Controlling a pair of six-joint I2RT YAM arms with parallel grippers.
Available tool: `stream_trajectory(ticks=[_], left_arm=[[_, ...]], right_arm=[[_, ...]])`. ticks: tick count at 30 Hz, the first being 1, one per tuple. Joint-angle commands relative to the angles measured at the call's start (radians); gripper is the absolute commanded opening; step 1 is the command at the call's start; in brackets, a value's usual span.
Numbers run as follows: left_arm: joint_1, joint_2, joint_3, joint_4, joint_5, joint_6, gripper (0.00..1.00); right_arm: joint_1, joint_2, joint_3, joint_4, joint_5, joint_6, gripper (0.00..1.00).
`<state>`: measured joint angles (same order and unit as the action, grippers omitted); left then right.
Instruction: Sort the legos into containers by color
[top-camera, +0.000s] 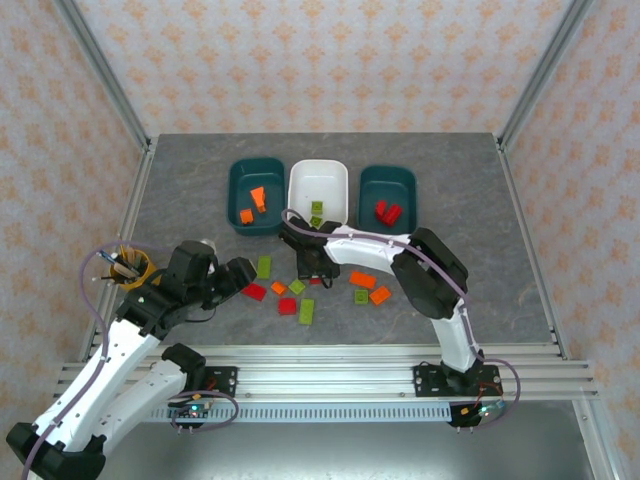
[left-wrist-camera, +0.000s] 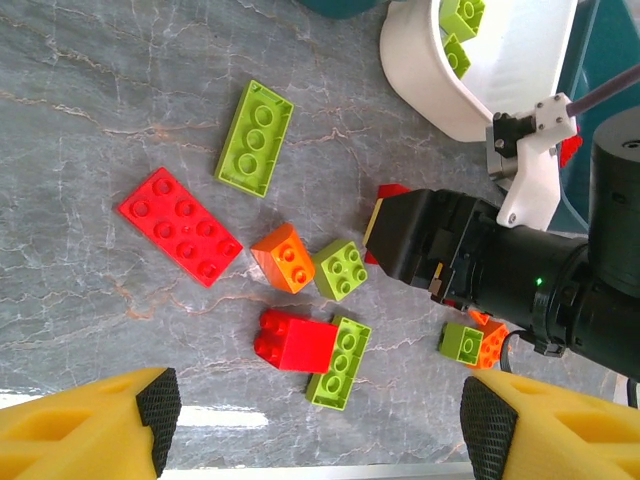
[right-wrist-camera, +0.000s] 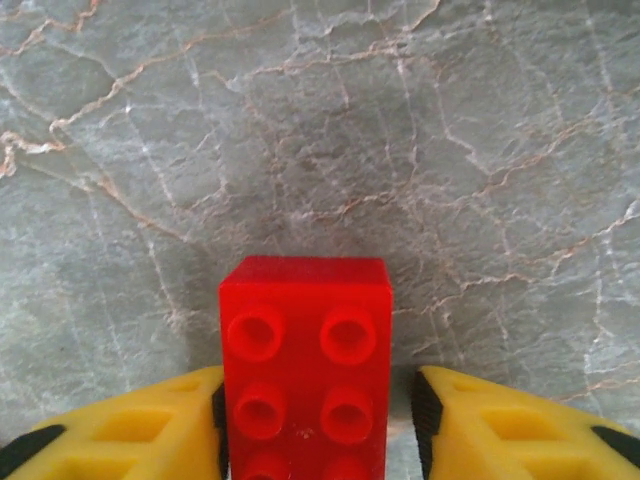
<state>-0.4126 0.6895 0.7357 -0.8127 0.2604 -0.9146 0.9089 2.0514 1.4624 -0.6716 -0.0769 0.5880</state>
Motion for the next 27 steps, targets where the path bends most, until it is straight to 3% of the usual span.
stream_trajectory(ticks=[1,4,8,15,20,27], left_arm=[[-0.006,0.007,-0.006,0.031,0.017,0.015,0.77],[-0.01,0.019,0.004,0.046,0.024,0.019,0.77],[-0.032,0.082,0.059,0.087,0.036,0.04,0.77],[-0.124,0.351,0.255,0.186,0.015,0.088,0.77],[-0.139,0.538,0.41,0.189,-0.035,0.074,0.77],[-0.141,0.707,0.599,0.196,-0.036,0.07,0.77]], right_arm=[[-0.005,0.01,0.037,-0.03,0.033,0.001,0.42],[-0.005,-0.027,0.033,-0.037,0.069,-0.005,0.34],[-0.033,-0.172,0.025,-0.076,0.143,-0.023,0.32],[-0.245,-0.366,-0.003,-0.117,0.084,-0.144,0.32],[-0.39,-0.29,0.044,-0.119,-0.095,-0.282,0.31],[-0.504,-0.118,0.145,-0.155,-0.188,-0.33,0.32]])
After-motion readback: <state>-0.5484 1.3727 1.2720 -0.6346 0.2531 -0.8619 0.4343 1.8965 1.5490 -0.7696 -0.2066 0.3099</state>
